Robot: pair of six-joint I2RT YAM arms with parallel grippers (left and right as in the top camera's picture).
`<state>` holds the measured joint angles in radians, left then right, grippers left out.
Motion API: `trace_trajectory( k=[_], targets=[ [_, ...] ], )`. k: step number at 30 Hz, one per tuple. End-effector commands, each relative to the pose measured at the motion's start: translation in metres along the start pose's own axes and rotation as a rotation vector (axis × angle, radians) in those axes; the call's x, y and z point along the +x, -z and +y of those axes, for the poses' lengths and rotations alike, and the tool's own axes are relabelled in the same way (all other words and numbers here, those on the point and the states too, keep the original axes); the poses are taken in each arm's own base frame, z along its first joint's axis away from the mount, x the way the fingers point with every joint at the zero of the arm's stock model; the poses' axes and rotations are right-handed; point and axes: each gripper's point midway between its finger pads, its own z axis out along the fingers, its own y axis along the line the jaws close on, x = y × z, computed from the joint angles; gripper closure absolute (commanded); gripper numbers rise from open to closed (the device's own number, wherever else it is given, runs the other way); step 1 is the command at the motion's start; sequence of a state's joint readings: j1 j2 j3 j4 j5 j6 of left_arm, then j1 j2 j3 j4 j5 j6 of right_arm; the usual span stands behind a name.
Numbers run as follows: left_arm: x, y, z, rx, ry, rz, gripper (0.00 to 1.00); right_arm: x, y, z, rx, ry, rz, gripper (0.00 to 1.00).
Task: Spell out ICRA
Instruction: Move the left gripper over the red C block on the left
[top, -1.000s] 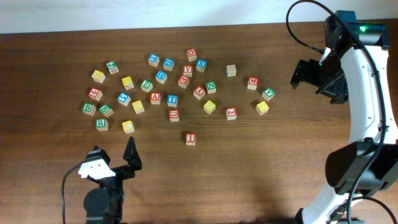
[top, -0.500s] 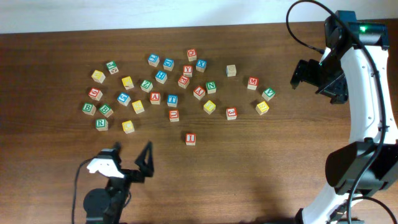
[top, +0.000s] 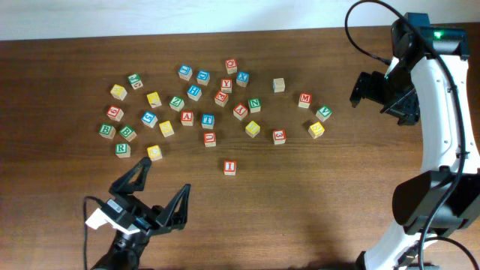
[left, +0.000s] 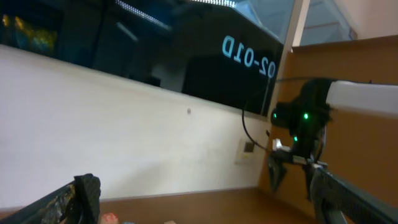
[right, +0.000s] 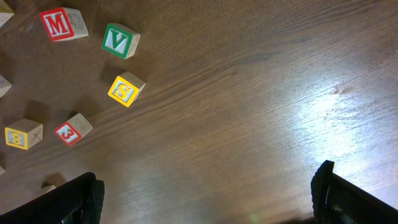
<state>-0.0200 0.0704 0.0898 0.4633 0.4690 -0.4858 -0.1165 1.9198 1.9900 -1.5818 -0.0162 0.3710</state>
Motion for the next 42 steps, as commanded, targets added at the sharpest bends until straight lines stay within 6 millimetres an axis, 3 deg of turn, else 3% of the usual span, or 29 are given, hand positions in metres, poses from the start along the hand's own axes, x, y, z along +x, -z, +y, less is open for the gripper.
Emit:
trace_trajectory(
  k=[1, 5, 8, 20, 25, 29, 32, 34, 40, 42],
  targets=[
    [-0.050, -0.004, -0.009, -0.055, -0.194, -0.060, 0.01, -0.002, 0.000, 0.001, -0.002, -0.013, -0.002, 0.02],
    [-0.066, -0.006, -0.001, -0.174, -0.343, 0.054, 0.01, -0.002, 0.000, 0.001, -0.002, -0.013, -0.002, 0.02],
    [-0.063, -0.004, 0.022, -0.325, -0.329, 0.207, 0.01, -0.002, 0.000, 0.001, -0.002, -0.013, -0.002, 0.02],
    [0.002, -0.032, 0.079, -0.458, -0.165, 0.633, 0.01, -0.002, 0.000, 0.001, -0.002, -0.013, -0.002, 0.02],
    [0.020, -0.032, 0.100, -0.557, -0.091, 0.863, 0.01, -0.002, 0.000, 0.001, -0.002, -0.013, -0.002, 0.02],
    [0.029, -0.044, 0.107, -0.564, -0.029, 0.991, 0.01, -0.002, 0.000, 0.001, -0.002, -0.013, -0.002, 0.02],
    [0.040, -0.056, 0.093, -0.454, 0.041, 1.006, 0.01, -0.002, 0.000, 0.001, -0.002, -0.013, -0.002, 0.02],
    [0.042, -0.057, 0.096, -0.460, 0.047, 1.008, 0.01, -0.002, 0.000, 0.001, -0.002, -0.013, -0.002, 0.02],
    [0.036, -0.035, 0.119, -0.729, 0.115, 1.097, 0.01, -0.002, 0.000, 0.001, -0.002, -0.013, -0.002, 0.02],
    [0.034, -0.006, 0.137, -0.938, 0.103, 1.198, 0.01, -0.002, 0.000, 0.001, -0.002, -0.013, -0.002, 0.02]
  ],
)
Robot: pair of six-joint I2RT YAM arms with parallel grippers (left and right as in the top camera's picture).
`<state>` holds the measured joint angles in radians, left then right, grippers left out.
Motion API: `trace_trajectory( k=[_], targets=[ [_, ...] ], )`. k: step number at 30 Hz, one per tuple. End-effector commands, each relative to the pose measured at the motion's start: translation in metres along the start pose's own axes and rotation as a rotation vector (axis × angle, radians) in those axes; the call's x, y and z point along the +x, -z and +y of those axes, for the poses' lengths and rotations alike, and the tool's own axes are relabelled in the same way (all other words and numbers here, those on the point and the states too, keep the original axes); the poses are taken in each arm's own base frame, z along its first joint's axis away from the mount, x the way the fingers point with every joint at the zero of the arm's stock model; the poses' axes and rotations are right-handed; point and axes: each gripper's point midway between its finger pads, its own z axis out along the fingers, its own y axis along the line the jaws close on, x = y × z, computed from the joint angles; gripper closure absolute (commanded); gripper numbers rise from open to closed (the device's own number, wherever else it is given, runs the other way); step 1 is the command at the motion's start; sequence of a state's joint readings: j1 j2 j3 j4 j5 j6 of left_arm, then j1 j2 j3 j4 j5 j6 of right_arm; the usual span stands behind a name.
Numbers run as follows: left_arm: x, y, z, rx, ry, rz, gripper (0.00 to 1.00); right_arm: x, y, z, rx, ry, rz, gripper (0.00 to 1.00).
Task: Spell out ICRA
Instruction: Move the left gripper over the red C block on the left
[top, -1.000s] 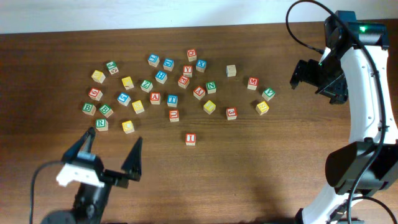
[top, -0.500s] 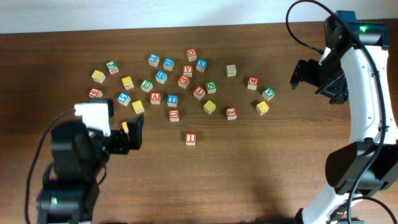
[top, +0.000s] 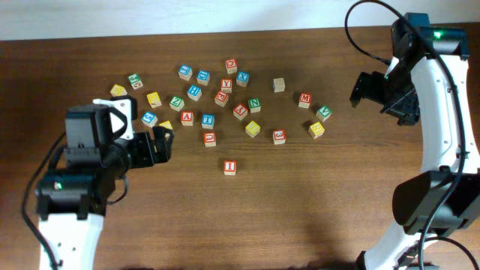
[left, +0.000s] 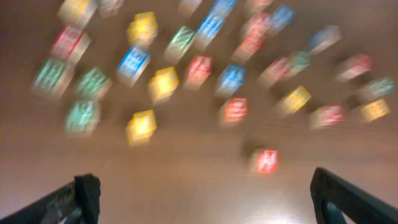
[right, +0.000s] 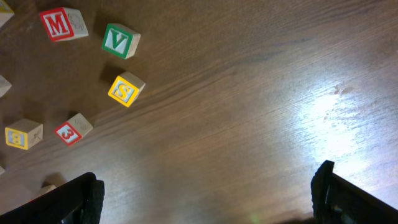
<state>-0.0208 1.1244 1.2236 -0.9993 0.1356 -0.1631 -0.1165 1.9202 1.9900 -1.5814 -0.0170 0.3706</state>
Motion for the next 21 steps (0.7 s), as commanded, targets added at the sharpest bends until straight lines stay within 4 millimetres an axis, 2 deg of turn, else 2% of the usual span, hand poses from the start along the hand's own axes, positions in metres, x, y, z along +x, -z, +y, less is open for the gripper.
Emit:
trace_trajectory(
  k=[1, 4, 7, 12, 15, 18, 21],
  targets=[
    [0.004, 0.004, 0.042, -0.261, 0.099, 0.089, 0.01, -0.002, 0.000, 0.001, -0.002, -0.013, -0.002, 0.02],
    [0.012, -0.012, 0.031, -0.194, 0.108, 0.163, 0.01, -0.002, 0.000, 0.001, -0.002, -0.013, -0.002, 0.02],
    [0.019, -0.019, 0.020, -0.128, 0.118, 0.211, 0.01, -0.002, 0.000, 0.001, -0.002, -0.013, -0.002, 0.02],
    [0.022, -0.030, 0.023, -0.143, 0.123, 0.267, 0.01, -0.002, 0.000, 0.001, -0.002, -0.013, -0.002, 0.02],
    [0.030, -0.032, 0.043, -0.268, 0.113, 0.371, 0.01, -0.002, 0.000, 0.001, -0.002, -0.013, -0.002, 0.02],
    [0.035, -0.046, 0.048, -0.297, 0.111, 0.429, 0.01, -0.002, 0.000, 0.001, -0.002, -0.013, -0.002, 0.02],
    [0.032, -0.060, 0.050, -0.299, 0.111, 0.433, 0.01, -0.002, 0.000, 0.001, -0.001, -0.013, -0.002, 0.02]
  ],
)
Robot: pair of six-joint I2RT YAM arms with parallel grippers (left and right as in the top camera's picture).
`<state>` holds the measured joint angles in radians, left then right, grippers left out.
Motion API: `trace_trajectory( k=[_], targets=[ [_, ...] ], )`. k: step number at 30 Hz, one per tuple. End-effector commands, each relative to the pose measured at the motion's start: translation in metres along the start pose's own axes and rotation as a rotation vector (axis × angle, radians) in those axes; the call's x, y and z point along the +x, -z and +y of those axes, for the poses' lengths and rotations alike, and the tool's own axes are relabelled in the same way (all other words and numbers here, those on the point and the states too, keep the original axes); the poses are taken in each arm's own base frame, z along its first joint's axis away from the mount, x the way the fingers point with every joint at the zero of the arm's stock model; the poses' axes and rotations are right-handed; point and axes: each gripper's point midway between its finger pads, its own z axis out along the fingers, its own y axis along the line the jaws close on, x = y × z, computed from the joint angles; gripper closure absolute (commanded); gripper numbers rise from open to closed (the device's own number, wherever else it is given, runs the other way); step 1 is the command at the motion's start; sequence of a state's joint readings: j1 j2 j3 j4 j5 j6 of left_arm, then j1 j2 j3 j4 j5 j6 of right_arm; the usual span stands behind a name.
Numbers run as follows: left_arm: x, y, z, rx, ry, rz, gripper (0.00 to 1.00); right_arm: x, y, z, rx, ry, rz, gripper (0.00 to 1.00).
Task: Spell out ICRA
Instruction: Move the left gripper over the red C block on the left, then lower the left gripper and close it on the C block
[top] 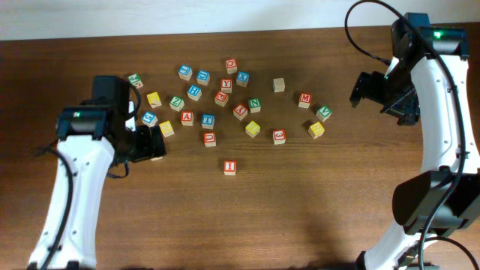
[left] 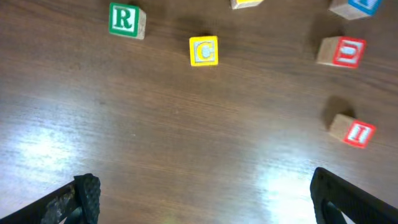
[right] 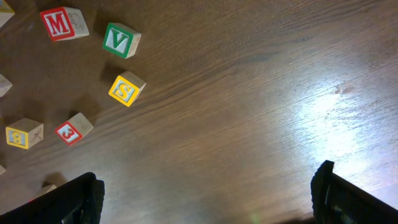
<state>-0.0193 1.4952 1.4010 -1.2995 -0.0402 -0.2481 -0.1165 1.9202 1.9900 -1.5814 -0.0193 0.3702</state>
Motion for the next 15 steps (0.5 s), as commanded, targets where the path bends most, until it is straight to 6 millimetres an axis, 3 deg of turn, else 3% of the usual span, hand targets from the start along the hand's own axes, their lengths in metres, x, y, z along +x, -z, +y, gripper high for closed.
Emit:
trace_trajectory(
  k=[1, 7, 10, 15],
  targets=[
    [-0.017, -0.010, 0.001, -0.025, 0.012, -0.016, 0.01, -0.002, 0.000, 0.000, 0.000, -0.014, -0.003, 0.02],
    [-0.030, -0.036, -0.004, -0.029, 0.020, 0.005, 0.01, -0.002, 0.000, 0.000, 0.001, -0.013, -0.003, 0.02],
    [-0.030, -0.053, -0.005, -0.044, 0.120, 0.050, 0.01, -0.002, 0.000, 0.000, 0.001, -0.013, -0.003, 0.02],
    [-0.030, -0.087, -0.016, -0.015, 0.144, 0.128, 0.01, -0.002, 0.000, 0.000, 0.001, -0.013, -0.003, 0.02]
  ],
)
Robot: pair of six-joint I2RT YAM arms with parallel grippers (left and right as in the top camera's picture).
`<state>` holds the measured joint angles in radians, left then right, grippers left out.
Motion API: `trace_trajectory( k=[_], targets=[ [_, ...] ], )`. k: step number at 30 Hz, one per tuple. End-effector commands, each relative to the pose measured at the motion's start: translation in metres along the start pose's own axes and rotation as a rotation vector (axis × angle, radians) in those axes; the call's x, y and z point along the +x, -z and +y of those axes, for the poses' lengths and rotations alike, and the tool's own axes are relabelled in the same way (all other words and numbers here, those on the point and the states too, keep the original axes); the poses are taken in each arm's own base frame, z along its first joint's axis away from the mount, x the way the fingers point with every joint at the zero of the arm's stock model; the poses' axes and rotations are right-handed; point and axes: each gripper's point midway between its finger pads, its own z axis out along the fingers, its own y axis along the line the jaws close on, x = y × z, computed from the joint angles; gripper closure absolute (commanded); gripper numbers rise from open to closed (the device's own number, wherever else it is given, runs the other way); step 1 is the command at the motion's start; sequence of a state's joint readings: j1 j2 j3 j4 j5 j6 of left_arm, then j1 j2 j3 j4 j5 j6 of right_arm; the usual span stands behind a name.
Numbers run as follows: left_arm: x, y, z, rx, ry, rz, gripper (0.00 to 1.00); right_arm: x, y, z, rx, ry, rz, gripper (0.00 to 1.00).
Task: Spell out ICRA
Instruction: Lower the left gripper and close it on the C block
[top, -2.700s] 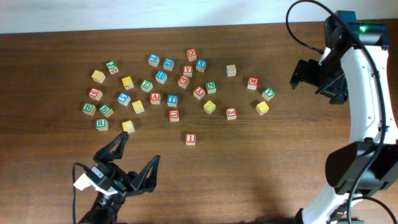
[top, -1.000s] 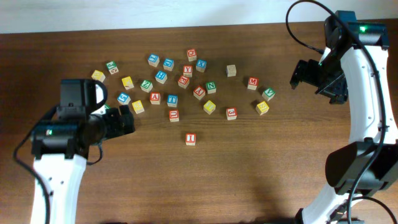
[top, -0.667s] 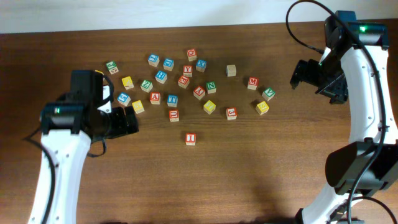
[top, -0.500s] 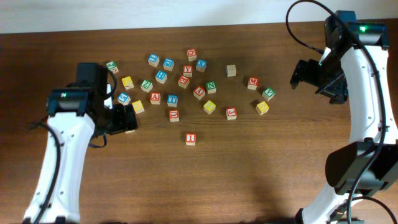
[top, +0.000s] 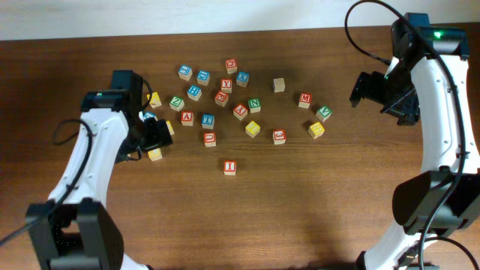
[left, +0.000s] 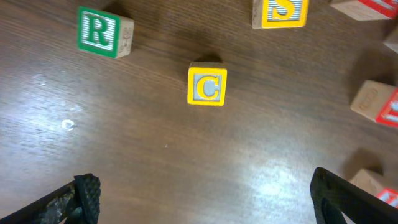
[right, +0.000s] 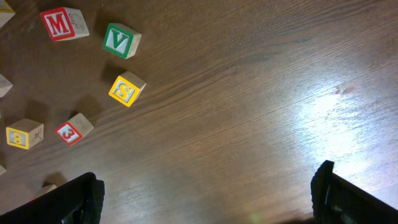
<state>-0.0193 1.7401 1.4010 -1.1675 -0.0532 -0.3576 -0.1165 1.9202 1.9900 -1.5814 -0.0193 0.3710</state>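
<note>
The yellow C block [left: 207, 87] lies on the table, ahead of my open left gripper [left: 202, 205], whose fingers hold nothing. From overhead, the C block [top: 154, 154] shows just in front of the left gripper [top: 154, 135]. The green R block [left: 99, 31] lies to the C's upper left. The red I block [top: 230, 167] sits alone at the front of the cluster. A red block that looks like an A [top: 187, 118] is inside the cluster. My right gripper [top: 382, 94] hovers open at the far right and is empty [right: 205, 199].
Several lettered blocks are scattered across the back middle of the brown table [top: 300, 210]. A yellow S block [left: 280, 11] and a red block [left: 376, 102] lie near the C. Red M [right: 62, 23], green V [right: 121, 40], yellow S [right: 127, 88] and red 3 [right: 73, 129] lie near the right gripper.
My left gripper has come closer to the C block, which now looks larger and sits nearer the middle of the wrist view. The I block has left that view. The right arm has not moved.
The left gripper first lay at the table's front edge, its camera facing the room. Then it was over the left of the table, its view of the blocks blurred. Then it hung above C and R, and now nearer C. The right arm stayed still.
</note>
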Motion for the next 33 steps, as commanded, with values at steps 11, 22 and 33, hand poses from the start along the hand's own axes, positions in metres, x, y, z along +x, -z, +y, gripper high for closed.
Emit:
trace_trajectory(
  k=[11, 22, 33],
  targets=[
    [-0.009, -0.071, -0.015, -0.009, 0.034, 0.125, 0.22, -0.002, 0.000, 0.000, 0.000, -0.013, -0.003, 0.02],
    [-0.027, -0.088, -0.020, -0.001, 0.001, 0.076, 0.29, -0.002, 0.000, 0.000, 0.001, -0.013, -0.003, 0.02],
    [-0.030, -0.099, -0.015, -0.033, -0.068, 0.075, 0.48, -0.002, 0.000, 0.000, 0.000, -0.013, -0.003, 0.02]
  ],
)
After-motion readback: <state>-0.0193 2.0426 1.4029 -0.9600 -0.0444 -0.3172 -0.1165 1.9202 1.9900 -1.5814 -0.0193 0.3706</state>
